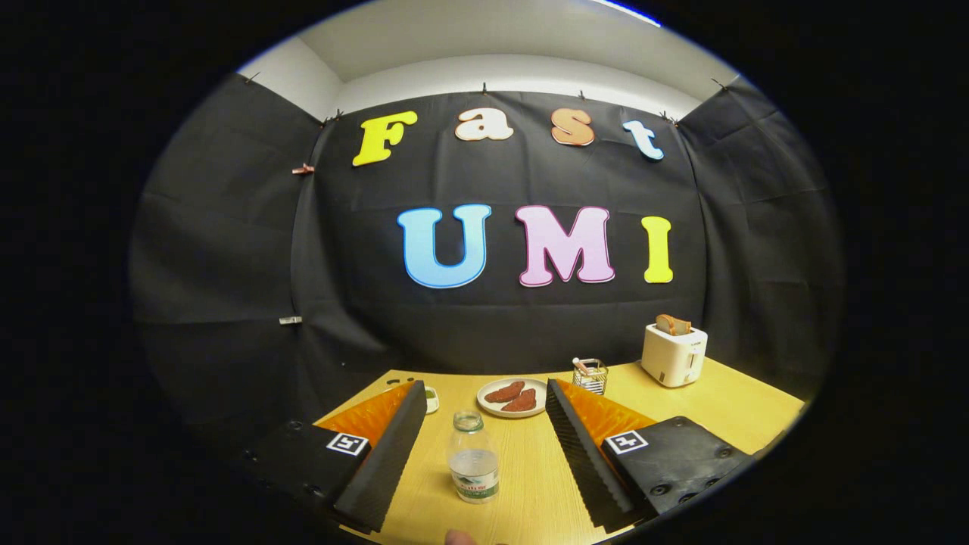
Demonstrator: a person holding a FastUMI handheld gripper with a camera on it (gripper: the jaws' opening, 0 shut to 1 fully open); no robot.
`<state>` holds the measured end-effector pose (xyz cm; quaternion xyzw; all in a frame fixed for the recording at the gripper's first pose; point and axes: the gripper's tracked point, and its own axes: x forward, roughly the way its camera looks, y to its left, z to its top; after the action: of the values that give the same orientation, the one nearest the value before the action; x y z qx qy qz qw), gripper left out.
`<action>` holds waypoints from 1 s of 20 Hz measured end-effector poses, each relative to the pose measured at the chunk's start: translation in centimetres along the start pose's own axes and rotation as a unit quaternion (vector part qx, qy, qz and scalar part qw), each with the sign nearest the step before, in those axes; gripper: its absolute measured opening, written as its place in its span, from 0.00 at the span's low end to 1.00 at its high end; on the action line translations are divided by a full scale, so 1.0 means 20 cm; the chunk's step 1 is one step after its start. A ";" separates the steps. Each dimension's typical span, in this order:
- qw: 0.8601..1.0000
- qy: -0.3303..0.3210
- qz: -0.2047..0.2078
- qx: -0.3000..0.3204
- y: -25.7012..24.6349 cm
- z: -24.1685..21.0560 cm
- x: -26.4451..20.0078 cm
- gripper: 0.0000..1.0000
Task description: Take the bottle from table, then pour the juice into the cup, finally place the bottle on the coaster
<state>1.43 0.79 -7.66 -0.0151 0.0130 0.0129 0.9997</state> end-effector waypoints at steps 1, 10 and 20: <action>1.000 0.003 0.001 -0.003 0.01 -0.05 0.01 0.97; 1.000 0.023 -0.008 0.018 0.01 -0.51 0.16 0.97; 0.999 0.037 -0.014 0.018 0.01 -0.89 0.34 0.99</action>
<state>7.82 0.72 -25.54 0.0021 0.0504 -0.0015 0.9987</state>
